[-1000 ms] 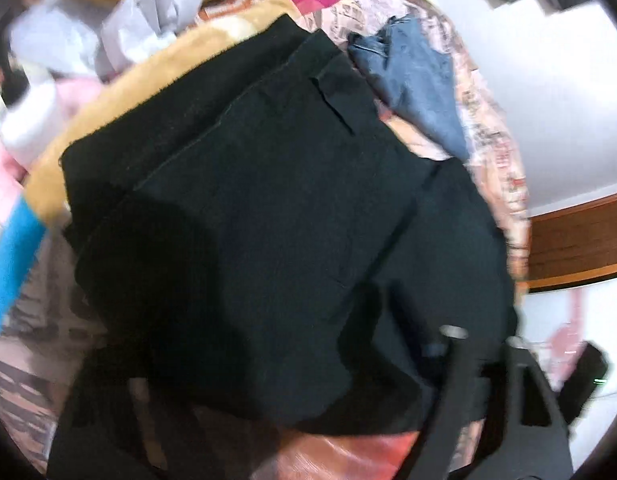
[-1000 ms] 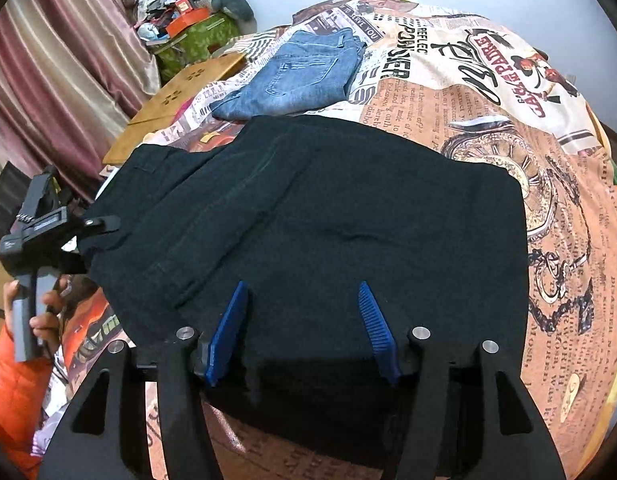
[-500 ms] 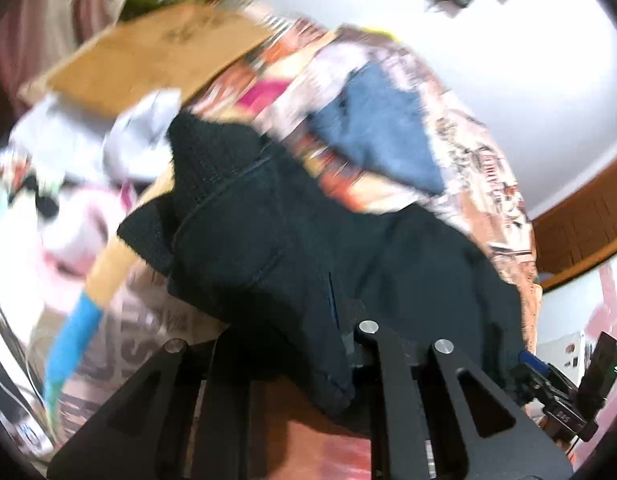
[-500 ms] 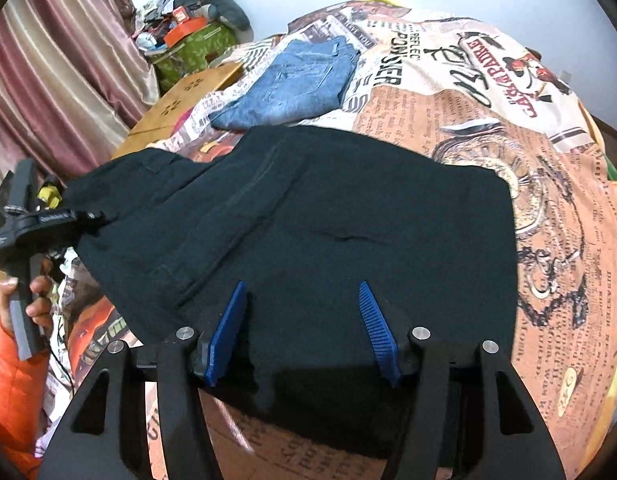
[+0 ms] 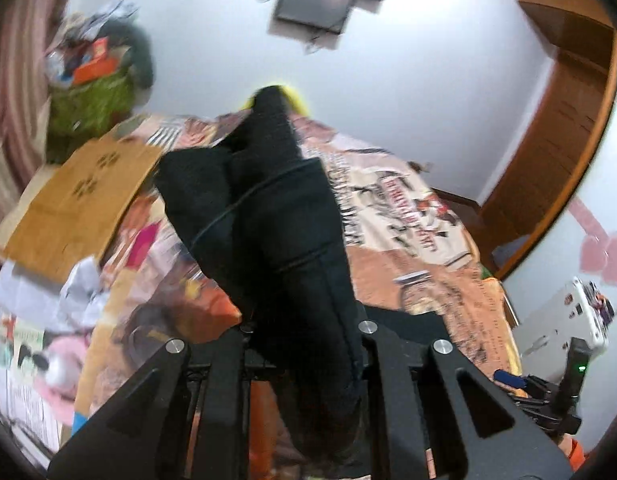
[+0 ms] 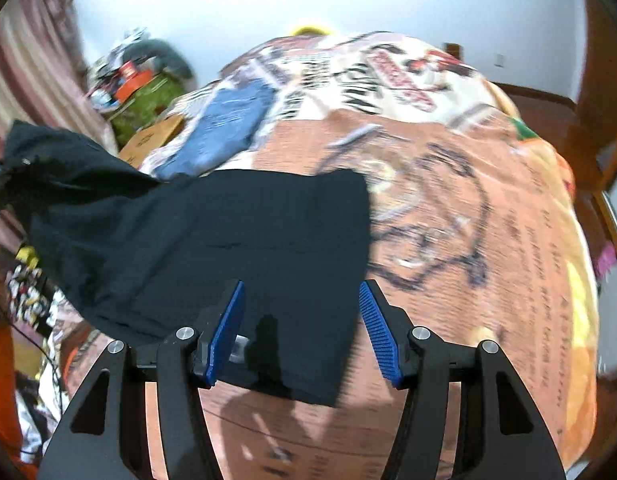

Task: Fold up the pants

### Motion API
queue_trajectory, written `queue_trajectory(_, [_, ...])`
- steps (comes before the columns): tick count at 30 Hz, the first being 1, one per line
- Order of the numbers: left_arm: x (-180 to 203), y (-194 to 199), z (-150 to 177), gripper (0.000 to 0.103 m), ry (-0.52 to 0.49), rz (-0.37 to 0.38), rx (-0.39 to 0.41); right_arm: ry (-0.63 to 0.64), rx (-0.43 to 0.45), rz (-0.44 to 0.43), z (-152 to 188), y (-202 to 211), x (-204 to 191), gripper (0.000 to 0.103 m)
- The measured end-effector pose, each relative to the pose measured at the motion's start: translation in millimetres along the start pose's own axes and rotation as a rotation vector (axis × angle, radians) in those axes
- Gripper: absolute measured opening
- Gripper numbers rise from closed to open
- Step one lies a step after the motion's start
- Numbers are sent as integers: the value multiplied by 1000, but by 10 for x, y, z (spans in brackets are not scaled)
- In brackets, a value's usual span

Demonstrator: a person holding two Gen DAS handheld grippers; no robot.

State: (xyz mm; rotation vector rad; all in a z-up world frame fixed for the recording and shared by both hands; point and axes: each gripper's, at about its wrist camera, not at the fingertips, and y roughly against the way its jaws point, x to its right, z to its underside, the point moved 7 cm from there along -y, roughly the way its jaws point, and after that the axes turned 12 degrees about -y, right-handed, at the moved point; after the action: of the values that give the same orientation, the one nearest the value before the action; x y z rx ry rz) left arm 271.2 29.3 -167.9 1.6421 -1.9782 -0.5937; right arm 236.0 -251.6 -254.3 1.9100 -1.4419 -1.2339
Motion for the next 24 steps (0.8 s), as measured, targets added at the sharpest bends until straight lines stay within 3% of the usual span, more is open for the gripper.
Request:
queue_trajectory(5, [549, -89, -260, 14, -94, 76, 23, -22, -7, 55, 46, -18, 247, 55])
queue_trajectory(12, [1354, -427, -272, 12, -178, 229, -30, -23, -74, 36, 228, -253, 289, 55])
queue_trajectory(16, [1884, -749, -3, 12, -245, 322, -121, -23, -79, 24, 233, -232, 290, 55])
queue_trajectory(24, [2462, -1078, 895, 13, -406, 363, -330, -43, -76, 6, 305, -131, 308, 55])
